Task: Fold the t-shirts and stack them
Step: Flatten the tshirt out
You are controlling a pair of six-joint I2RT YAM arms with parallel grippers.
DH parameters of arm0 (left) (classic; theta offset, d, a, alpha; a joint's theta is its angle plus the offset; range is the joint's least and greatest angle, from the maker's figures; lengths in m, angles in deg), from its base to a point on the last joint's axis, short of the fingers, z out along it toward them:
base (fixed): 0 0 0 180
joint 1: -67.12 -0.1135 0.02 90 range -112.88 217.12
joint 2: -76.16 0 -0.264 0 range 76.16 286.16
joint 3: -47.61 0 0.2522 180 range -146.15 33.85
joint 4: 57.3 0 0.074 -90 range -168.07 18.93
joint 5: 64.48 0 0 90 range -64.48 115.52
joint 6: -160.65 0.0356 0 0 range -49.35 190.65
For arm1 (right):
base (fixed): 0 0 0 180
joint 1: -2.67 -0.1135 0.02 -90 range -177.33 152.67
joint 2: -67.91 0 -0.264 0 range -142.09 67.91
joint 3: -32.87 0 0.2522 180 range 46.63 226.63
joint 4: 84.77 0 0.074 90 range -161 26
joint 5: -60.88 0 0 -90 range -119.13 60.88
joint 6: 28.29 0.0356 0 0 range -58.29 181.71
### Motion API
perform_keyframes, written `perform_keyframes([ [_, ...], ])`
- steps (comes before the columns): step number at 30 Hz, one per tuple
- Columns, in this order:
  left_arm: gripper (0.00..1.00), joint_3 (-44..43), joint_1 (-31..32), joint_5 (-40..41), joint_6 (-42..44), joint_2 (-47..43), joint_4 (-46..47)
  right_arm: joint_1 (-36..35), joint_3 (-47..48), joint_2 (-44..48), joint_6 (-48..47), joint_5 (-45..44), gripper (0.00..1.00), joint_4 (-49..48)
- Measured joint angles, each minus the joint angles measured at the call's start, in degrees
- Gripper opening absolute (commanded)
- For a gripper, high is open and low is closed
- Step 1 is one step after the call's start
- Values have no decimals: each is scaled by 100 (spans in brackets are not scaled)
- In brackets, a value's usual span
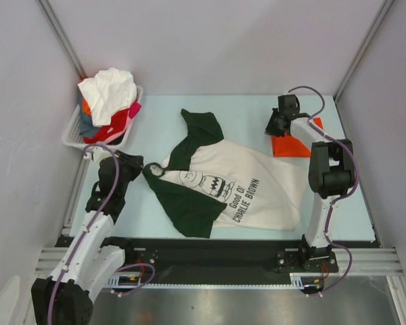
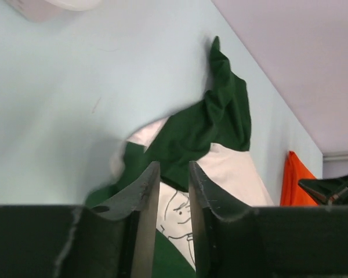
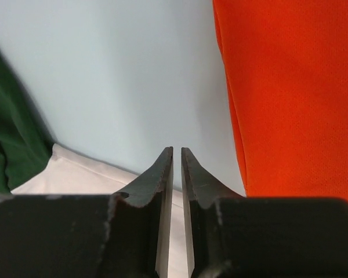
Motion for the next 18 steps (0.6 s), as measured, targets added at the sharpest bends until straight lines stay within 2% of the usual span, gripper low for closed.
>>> perform_keyframes([
  [4,55,-2,2,295,15,85,-199,4,-28,-2,-83,-87,17,85],
  [7,64,-2,17,374,9,103,-273,31,-28,-66,-103,-181,18,184],
  [11,68,-116,188,262,168,291,-247,170,-70,-234,-138,-232,18,243],
  [18,76,-1073,1045,-144,498,1738,-68,507,-328,-323,-133,-190,17,229],
])
